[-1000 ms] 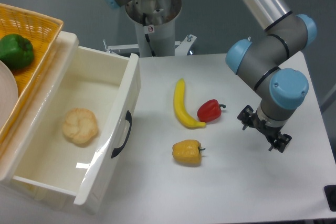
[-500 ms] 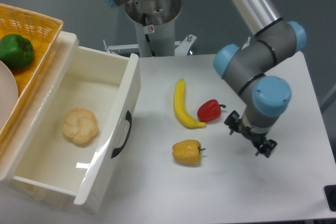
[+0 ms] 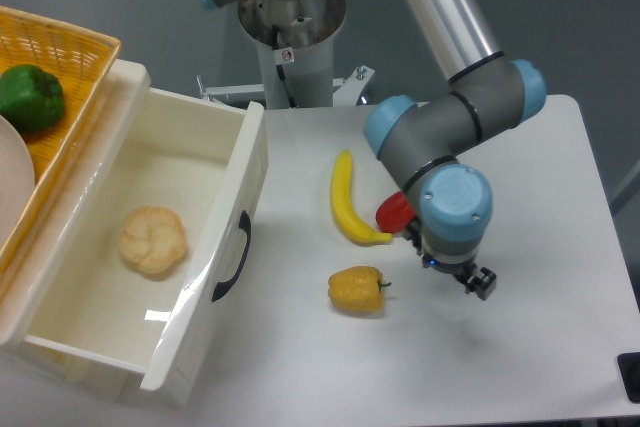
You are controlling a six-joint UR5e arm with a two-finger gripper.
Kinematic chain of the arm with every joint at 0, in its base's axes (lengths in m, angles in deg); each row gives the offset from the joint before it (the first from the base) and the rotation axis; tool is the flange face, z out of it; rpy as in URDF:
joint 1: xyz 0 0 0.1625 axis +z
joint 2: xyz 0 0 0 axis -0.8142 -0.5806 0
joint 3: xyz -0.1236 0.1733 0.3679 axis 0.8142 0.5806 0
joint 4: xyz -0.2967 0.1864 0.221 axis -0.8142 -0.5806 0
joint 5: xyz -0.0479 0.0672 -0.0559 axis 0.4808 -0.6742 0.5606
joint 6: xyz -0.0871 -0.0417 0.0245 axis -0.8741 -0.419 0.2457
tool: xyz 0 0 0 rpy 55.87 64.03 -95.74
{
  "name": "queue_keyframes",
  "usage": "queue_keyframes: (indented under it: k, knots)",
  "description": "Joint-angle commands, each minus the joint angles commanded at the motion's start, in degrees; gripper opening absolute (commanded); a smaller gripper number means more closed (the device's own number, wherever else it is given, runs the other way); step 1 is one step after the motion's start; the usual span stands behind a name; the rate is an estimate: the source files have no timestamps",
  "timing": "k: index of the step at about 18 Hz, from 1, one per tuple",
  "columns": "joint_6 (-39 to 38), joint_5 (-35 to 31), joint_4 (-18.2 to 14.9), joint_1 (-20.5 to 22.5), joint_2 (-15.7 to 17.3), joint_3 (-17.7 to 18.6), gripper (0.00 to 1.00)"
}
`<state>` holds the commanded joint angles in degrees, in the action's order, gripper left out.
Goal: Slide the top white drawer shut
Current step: 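Move the gripper from beside the red pepper toward the open drawer, then lower the gripper to the front face of the open white drawer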
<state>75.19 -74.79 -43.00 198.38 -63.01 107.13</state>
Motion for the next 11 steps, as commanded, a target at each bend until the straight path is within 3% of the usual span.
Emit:
queue_keyframes:
  k: [2,4,8,11]
  knots:
    - [-8.0,4.3,0.5,0.1,0.4,0.8,1.0]
    - [-11.4,4.8,0.8,-0.3,1.6,2.4,0.89]
    - [-11.8,7.9,0.8,-1.5,4.1,4.0,0.57]
    - [-17.4,12.8,0.8,-1.6,5.7,3.7,0.36]
